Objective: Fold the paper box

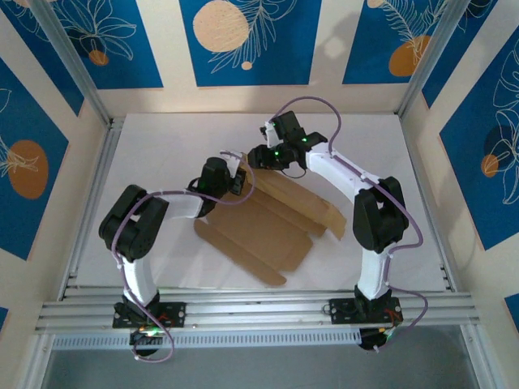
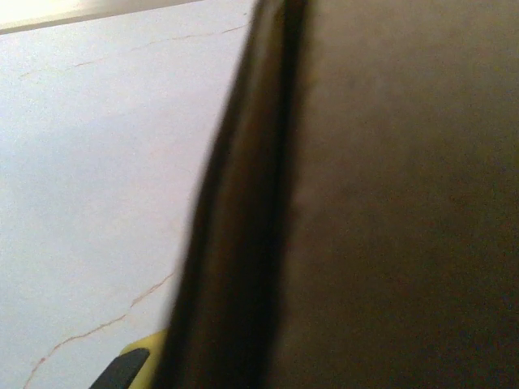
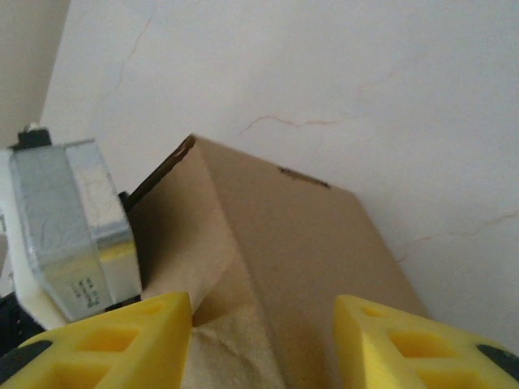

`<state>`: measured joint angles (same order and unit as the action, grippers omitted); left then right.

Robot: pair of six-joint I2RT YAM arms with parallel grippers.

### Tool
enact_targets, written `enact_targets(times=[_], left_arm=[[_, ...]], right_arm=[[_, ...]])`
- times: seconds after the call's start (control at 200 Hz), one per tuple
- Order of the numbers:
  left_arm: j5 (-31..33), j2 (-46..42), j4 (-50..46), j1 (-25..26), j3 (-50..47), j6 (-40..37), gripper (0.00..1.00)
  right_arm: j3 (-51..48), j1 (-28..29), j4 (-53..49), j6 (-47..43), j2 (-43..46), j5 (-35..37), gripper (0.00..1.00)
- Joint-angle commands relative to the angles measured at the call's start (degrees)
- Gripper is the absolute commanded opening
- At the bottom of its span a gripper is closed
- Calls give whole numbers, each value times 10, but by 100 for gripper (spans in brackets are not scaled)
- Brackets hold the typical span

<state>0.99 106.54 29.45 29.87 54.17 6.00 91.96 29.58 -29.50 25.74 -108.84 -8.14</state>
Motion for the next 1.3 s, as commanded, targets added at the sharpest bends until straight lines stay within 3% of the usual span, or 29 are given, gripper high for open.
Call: enact_targets(times=[0.0, 0.225, 0.405, 0.525, 0.89, 1.09, 1.296], left_arm=[[53, 5, -51, 5, 13, 30, 0], [24, 2, -56, 10, 16, -10, 0], [-10, -5, -44, 11, 8, -34, 0], [-32, -5, -41, 12, 9, -57, 0], [8, -3, -42, 23, 13, -58, 0], [32, 5, -46, 29, 25, -41, 0], [59, 9, -33, 45, 26, -36, 0]], right_arm=[[-22, 0, -19, 33, 5, -126, 50], [-63, -75, 65, 114, 31, -213, 59], [-34, -112, 38, 144, -7, -172, 61], [-3, -129, 34, 168, -57, -209, 59], [134, -77, -81, 156, -215, -283, 45], [129, -47, -69, 151, -226, -323, 42], [91, -60, -35, 171, -201, -322, 40]])
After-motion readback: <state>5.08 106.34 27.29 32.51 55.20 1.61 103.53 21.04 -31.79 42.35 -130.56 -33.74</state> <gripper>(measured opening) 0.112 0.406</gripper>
